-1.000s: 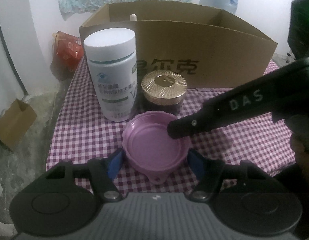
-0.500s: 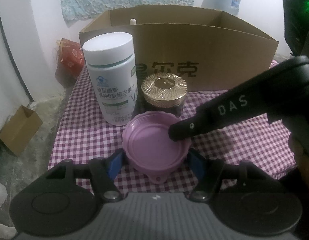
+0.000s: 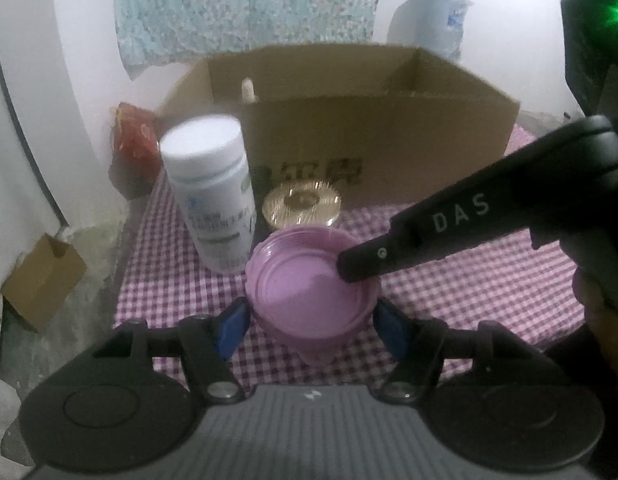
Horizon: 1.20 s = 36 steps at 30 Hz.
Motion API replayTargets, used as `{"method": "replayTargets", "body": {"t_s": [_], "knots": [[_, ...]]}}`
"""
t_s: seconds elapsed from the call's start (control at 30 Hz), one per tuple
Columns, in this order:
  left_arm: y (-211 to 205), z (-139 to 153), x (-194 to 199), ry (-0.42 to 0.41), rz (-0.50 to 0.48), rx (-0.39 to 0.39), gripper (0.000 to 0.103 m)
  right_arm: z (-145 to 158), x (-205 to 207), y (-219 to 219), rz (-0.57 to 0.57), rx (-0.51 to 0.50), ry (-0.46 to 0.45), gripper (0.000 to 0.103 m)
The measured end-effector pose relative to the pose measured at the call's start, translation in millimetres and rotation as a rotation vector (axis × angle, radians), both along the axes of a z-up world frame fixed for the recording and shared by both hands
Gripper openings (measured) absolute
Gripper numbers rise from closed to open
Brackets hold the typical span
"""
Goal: Organize rigid objects
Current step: 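Grasp the pink silicone lid by its rim with the right gripper, then lower the pink lid into the box and open the right gripper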
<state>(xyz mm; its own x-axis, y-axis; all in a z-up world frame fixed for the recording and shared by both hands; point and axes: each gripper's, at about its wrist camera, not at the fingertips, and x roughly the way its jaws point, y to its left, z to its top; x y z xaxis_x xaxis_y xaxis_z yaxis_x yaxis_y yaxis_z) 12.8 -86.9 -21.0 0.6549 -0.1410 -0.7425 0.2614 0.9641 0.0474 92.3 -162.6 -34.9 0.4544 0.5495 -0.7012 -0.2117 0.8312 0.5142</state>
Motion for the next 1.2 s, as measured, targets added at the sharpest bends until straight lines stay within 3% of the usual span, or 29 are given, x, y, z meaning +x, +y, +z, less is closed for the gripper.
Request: {"method": "replayTargets", "body": {"t_s": [0.3, 0.57, 0.83, 1.03, 1.2], "knots": [[-18.5, 58.0, -3.4, -0.158, -0.041, 0.009, 0.069, 67.5, -13.7, -20.9, -0.025, 0.008, -0.163, 0.014], [-39.3, 95.8, 43.8, -0.204, -0.086, -0.023, 0.069, 118.4, 18.0, -52.4, -0.050, -0.024, -0.249, 0.016], [-43.0, 86.5, 132.8, -0.063, -0.083, -0.105, 0.069, 129.0, 89.1, -82.5, -0.043, -0.078, -0.154, 0.017], [-37.0, 52.6, 176.7, 0.097, -0.050, -0.153, 0.069, 99.1, 147.8, -87.1, 0.020, -0.150, 0.001, 0.019], [-33.5, 28.2, 191.4, 0.168, -0.030, -0.170, 0.069, 73.9, 166.3, -75.7, 0.081, -0.220, 0.081, 0.019]]}}
